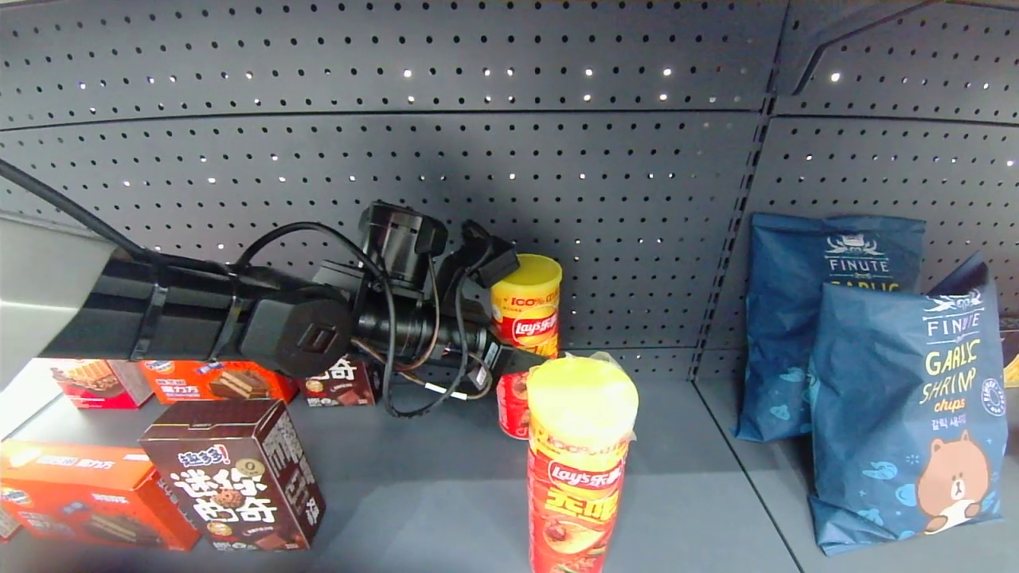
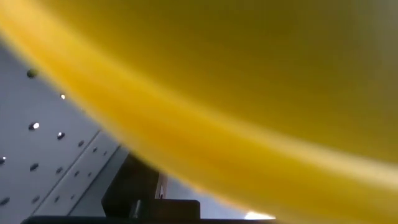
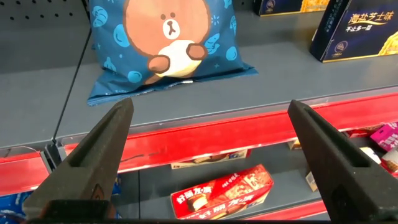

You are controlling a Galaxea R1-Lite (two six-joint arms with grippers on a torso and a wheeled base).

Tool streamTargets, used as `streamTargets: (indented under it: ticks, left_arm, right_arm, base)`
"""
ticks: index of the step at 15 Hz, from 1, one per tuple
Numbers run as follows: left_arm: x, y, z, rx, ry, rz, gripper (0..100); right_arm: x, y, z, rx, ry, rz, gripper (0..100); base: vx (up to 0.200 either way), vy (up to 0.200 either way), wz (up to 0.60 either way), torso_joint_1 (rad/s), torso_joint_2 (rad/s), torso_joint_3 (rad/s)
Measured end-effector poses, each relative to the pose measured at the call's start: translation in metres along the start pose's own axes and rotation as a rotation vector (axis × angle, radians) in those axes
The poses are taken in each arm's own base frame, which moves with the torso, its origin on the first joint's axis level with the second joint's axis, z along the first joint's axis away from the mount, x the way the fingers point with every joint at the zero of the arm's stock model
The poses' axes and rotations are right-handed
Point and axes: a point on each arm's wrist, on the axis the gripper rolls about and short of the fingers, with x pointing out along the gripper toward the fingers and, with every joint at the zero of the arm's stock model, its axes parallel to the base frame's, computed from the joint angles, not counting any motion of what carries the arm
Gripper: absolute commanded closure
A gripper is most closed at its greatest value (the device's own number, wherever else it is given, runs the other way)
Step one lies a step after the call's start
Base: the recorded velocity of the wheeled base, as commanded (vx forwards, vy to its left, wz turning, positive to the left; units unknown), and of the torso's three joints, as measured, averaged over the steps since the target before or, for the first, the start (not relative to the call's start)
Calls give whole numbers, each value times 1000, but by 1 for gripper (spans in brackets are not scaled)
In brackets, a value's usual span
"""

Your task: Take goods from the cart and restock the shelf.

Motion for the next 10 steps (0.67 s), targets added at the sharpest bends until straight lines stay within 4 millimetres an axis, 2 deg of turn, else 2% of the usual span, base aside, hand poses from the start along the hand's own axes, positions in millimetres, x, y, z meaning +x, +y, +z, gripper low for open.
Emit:
streamTargets:
  ticks: [10]
  left_arm:
    - [18, 10, -6, 1, -7, 4, 100]
  right_arm:
    - [0, 0, 0, 0, 0, 0, 0]
  base:
    - [0, 0, 0, 0, 0, 0]
